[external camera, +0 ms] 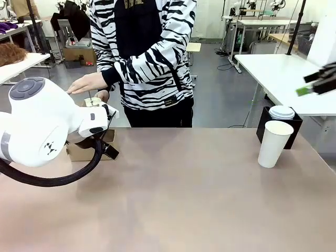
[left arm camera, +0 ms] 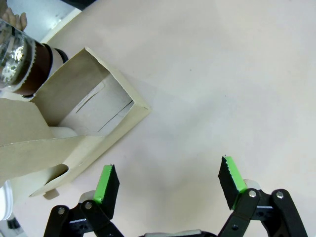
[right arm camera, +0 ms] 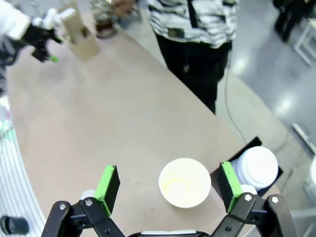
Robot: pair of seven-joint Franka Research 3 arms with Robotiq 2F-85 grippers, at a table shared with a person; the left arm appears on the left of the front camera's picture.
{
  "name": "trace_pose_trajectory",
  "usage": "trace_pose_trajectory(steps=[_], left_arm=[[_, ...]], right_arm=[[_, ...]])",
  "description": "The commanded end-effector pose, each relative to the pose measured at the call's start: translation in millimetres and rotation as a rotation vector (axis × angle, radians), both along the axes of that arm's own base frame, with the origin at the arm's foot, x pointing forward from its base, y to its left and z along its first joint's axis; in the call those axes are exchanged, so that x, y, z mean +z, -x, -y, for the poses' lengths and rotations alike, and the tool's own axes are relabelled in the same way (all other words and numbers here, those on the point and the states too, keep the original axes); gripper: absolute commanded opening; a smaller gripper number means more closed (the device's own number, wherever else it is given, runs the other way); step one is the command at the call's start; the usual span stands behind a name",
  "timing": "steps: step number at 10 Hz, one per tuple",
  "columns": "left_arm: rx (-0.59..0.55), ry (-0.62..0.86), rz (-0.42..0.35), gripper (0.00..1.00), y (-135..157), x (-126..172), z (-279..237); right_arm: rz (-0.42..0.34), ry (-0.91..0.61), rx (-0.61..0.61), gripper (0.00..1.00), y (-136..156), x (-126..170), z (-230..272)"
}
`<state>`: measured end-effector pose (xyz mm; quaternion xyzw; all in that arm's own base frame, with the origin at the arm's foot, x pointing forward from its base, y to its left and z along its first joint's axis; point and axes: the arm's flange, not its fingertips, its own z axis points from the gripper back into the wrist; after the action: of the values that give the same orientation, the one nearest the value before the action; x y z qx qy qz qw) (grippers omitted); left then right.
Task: Pour a drink into a cup and package it in a carrier.
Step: Pick up the 600 ml Paper Cup and place it in the middle top area of the table.
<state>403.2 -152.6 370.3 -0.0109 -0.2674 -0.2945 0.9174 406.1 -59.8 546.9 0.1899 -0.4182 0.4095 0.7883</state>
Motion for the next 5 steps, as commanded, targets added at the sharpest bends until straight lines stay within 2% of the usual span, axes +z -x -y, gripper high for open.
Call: trace_pose_trajectory(steps=[1,2,3,4,5], left_arm=[[0.0,0.002,0.0,1.0,0,0,-1],[0.0,0.002,0.0,1.0,0,0,-1],[0.0,0.002,0.0,1.0,0,0,-1],[0.0,0.002,0.0,1.0,0,0,-1],[0.0,0.002,0.0,1.0,0,0,-1]], right_arm=[[0.045,-0.109,0.186,1.0,-18,-31,43],[0.086,-0.143,0.221,1.0,-22,-52,59],[0.066,-0.177,0.201,1.0,-28,-64,60],[0.083,-0.101,0.135,1.0,3,-38,55],[0.083,-0.101,0.135,1.0,3,-38,55]])
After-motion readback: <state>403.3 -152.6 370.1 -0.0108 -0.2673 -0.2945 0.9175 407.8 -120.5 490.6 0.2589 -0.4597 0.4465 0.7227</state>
